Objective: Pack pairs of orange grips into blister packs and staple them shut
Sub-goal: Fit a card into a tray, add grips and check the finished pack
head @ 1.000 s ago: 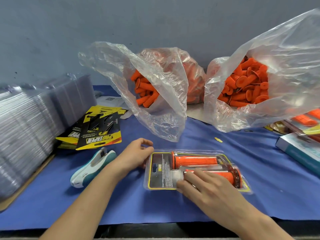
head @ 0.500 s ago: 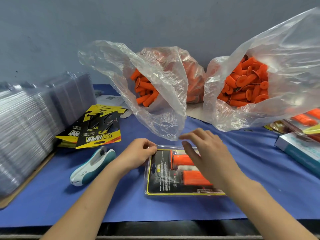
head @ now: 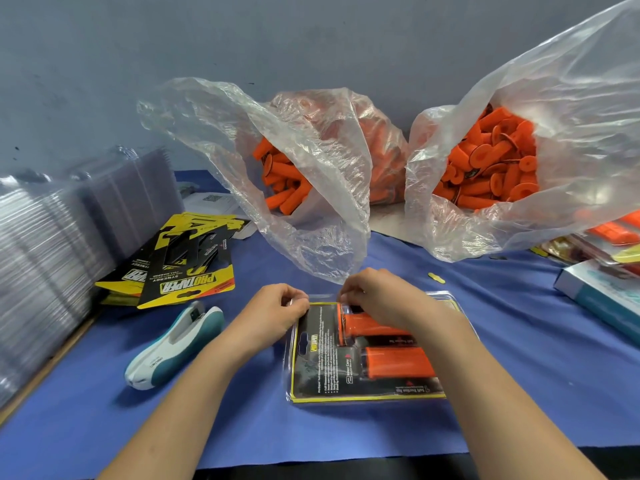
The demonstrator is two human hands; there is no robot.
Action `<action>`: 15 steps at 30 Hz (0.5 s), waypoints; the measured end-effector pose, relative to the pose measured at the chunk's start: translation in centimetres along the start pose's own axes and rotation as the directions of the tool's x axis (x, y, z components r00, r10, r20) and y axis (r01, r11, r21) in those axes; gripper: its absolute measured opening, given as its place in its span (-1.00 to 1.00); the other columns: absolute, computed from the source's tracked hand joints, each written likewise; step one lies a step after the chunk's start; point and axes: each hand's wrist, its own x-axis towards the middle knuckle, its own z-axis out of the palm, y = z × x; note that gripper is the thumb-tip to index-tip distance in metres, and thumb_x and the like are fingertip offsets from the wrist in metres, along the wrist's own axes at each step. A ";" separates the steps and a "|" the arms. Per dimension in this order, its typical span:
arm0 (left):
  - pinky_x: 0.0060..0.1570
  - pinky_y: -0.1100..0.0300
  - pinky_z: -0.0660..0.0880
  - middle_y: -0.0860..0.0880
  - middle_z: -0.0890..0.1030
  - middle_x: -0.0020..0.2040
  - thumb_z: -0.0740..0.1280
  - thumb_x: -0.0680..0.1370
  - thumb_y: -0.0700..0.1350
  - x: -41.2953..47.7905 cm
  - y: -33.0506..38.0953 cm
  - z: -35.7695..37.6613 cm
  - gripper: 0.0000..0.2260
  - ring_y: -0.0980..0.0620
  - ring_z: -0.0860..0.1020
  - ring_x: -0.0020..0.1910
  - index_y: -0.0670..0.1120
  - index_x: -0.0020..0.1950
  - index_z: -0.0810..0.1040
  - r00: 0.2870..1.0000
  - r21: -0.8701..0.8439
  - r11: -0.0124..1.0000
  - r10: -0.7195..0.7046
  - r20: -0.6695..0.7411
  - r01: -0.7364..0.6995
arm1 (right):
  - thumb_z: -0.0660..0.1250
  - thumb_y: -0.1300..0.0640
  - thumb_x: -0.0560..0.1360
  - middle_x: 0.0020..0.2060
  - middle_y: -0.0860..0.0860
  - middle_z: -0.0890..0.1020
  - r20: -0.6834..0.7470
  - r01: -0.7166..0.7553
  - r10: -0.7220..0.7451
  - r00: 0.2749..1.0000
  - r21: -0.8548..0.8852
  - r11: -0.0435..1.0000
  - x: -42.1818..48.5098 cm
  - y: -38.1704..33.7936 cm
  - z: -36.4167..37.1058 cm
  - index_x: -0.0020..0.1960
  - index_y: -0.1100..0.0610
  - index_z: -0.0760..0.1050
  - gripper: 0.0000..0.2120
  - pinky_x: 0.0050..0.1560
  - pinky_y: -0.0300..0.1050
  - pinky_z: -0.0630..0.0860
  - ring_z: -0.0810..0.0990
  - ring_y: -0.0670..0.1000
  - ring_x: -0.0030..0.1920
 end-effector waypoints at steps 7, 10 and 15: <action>-0.51 0.32 0.44 0.01 0.61 -0.34 0.33 0.62 -0.08 -0.6 1.1 0.1 -0.85 0.18 0.51 -0.53 -0.12 -0.03 0.63 0.988 -0.311 0.938 -0.146 0.043 0.152 | 0.26 0.09 0.62 -0.03 0.00 0.67 -0.071 -0.039 0.039 0.997 0.004 0.999 -0.2 0.0 0.6 0.06 0.03 0.64 -0.83 0.05 0.04 0.54 0.59 0.06 0.01; -0.46 0.32 0.48 -0.03 0.59 -0.25 0.33 0.62 -0.10 -0.6 1.3 -0.2 -0.88 0.12 0.51 -0.39 -0.10 -0.03 0.64 0.988 -0.330 0.931 -0.150 0.039 0.155 | 0.29 0.04 0.61 -0.03 0.01 0.67 -0.125 -0.051 0.054 0.991 0.032 0.998 -0.3 0.3 0.7 0.03 0.01 0.62 -0.86 0.03 0.01 0.53 0.58 0.06 0.03; -0.40 0.27 0.52 -0.09 0.58 -0.22 0.36 0.60 -0.08 -0.6 1.5 -0.4 -0.88 0.01 0.54 -0.26 -0.12 -0.03 0.62 0.972 -0.380 0.895 -0.227 0.060 0.233 | 0.23 -0.02 0.62 -0.01 -0.01 0.64 -0.172 -0.060 0.057 0.983 -0.014 0.998 -0.4 0.4 1.1 0.02 -0.05 0.58 -0.84 -0.01 0.00 0.53 0.58 0.09 0.03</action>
